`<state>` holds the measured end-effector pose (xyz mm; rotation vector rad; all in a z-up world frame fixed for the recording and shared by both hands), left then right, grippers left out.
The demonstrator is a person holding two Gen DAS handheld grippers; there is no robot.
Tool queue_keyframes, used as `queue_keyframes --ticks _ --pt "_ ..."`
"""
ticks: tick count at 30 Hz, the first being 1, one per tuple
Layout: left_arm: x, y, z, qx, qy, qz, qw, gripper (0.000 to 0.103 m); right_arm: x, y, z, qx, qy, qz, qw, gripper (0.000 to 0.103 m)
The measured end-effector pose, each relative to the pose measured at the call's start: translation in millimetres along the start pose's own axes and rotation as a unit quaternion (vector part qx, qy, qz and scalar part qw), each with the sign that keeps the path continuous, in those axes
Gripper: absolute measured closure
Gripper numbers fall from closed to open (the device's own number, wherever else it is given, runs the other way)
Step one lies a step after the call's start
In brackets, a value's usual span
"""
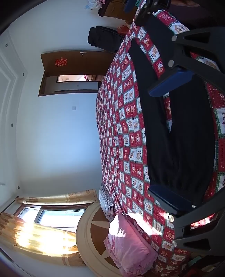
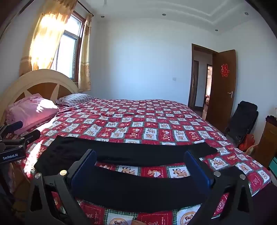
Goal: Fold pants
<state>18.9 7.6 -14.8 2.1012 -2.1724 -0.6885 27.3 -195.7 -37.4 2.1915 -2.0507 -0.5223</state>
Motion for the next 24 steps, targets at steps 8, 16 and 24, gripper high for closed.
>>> queue_keyframes --ticks 8,16,24 --pt "6.0 -2.1 -4.3 -0.001 -0.009 -0.003 1.0000 0.000 2.9 -4.7 -0.6 -0.001 -0.005 0.001 1.000 0.001" --pt "6.8 -2.1 -4.1 -0.002 -0.008 -0.003 1.0000 0.000 -1.9 -5.1 7.3 -0.003 0.003 0.000 1.000 0.001" --pt "5.9 -3.8 -1.1 -0.006 -0.004 -0.005 1.0000 0.000 -2.4 -5.3 7.1 -0.004 0.006 0.001 1.000 0.001"
Point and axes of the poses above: each gripper's, at about its wrist camera, not at the fingertips, and y roughly against the way its jaws point, x to its right, z to its underside, the point moved 2 cm from there along -y, roughly the way its jaws point, and after that the axes turned 15 degrees about -y, right-handed, at the moved point
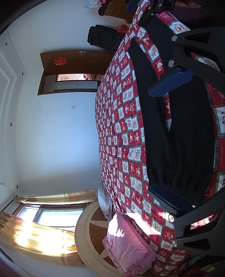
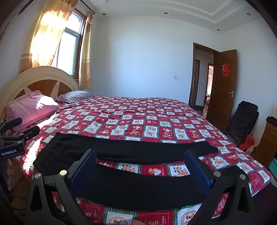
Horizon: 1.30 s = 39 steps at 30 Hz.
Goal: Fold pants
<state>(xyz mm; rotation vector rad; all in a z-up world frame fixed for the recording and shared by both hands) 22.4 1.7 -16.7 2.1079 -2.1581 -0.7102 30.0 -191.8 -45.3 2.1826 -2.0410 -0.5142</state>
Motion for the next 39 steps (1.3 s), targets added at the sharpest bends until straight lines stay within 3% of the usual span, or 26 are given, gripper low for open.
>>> queue_keyframes --ticks 39 --pt "-2.0 -1.6 -0.7 -0.002 0.002 0.003 1.0000 0.000 -3.0 -2.0 3.0 -0.005 0.003 0.001 1.000 0.001"
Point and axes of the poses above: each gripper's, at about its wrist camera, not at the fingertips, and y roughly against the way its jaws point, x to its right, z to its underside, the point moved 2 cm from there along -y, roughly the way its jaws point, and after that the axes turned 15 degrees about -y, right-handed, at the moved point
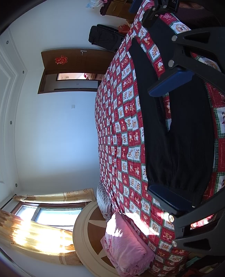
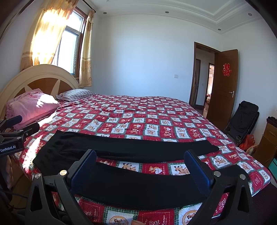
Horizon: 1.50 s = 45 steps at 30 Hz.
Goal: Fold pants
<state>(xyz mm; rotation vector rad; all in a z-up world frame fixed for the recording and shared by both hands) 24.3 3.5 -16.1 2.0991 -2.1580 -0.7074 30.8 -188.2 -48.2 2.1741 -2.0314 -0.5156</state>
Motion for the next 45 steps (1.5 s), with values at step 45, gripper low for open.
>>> queue_keyframes --ticks 45 --pt "-142 -196 76 -0.162 0.028 -0.068 0.9841 0.000 67 -135 40 -0.131 -0.034 0.063 0.989 0.001"
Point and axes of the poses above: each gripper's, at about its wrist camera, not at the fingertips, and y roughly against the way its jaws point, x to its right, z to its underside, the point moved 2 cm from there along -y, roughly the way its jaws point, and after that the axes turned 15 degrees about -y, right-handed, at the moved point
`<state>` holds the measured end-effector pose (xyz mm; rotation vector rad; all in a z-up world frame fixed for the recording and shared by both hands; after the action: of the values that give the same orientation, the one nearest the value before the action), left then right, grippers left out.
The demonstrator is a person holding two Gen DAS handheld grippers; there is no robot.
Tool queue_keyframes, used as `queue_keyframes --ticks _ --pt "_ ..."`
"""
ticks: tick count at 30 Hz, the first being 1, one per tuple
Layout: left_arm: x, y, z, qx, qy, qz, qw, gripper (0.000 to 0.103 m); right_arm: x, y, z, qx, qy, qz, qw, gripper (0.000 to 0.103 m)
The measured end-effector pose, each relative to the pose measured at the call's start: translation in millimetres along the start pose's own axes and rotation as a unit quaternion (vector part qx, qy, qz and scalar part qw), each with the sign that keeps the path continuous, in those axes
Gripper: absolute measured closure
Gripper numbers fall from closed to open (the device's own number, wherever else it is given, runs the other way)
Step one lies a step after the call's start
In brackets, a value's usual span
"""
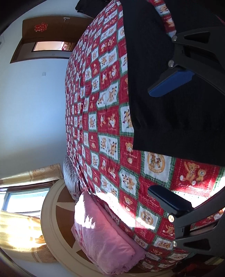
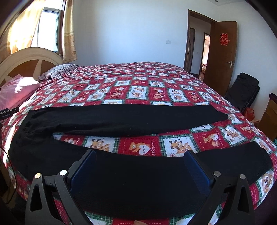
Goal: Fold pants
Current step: 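Lower both tools onto the pant leg hems and close their fingers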
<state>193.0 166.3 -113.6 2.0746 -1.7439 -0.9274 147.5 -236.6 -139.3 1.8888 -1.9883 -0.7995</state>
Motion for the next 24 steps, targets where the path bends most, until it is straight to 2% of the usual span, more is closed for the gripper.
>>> queue_keyframes --ticks 5,7,8,9,13,17,18,20,22,24 --pt "-17 -56 -2 -0.046 0.031 0.022 0.9982 0.000 3 -17 -8 -0.009 0.004 0.006 1.000 0.002" --pt "-22 -74 -2 -0.059 0.038 0.033 0.9970 0.001 2 -24 -8 -0.010 0.017 0.011 1.000 0.008" --pt "-23 -81 -2 -0.064 0.038 0.040 0.9964 0.006 2 -29 -8 -0.016 0.023 0.013 1.000 0.017" --pt "-25 -87 -3 -0.069 0.038 0.044 0.9959 0.008 2 -35 -8 -0.025 0.026 0.015 0.999 0.021" --pt "-23 -103 -7 -0.072 0.034 0.061 0.9950 0.009 7 -51 -6 -0.043 0.019 0.023 0.999 0.021" --pt "-17 -117 -11 -0.081 0.025 0.085 0.9927 0.023 7 -61 -7 -0.049 0.021 0.027 0.998 0.023" --pt "-16 -120 -11 -0.084 0.025 0.092 0.9919 0.025 6 -62 -8 -0.048 0.023 0.027 0.998 0.026" --pt "-13 -129 -11 -0.089 0.022 0.103 0.9904 0.043 7 -66 -12 -0.049 0.024 0.025 0.998 0.032" --pt "-12 -135 -9 -0.098 0.026 0.123 0.9873 0.051 11 -71 -18 -0.055 0.018 0.021 0.998 0.036" --pt "-14 -137 -8 -0.094 0.037 0.137 0.9855 0.053 19 -78 -26 -0.066 0.007 0.019 0.998 0.045"
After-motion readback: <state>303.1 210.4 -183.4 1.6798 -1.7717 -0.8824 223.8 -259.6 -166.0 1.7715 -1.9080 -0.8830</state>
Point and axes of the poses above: each gripper's, at about its wrist camera, not at the fingertips, and y roughly against the way its jaws point, x to its right, z to its underside, the point moved 2 cm from there along -y, roughly the way its jaws point, and after that the axes turned 15 degrees about -y, right-handed, at the moved point
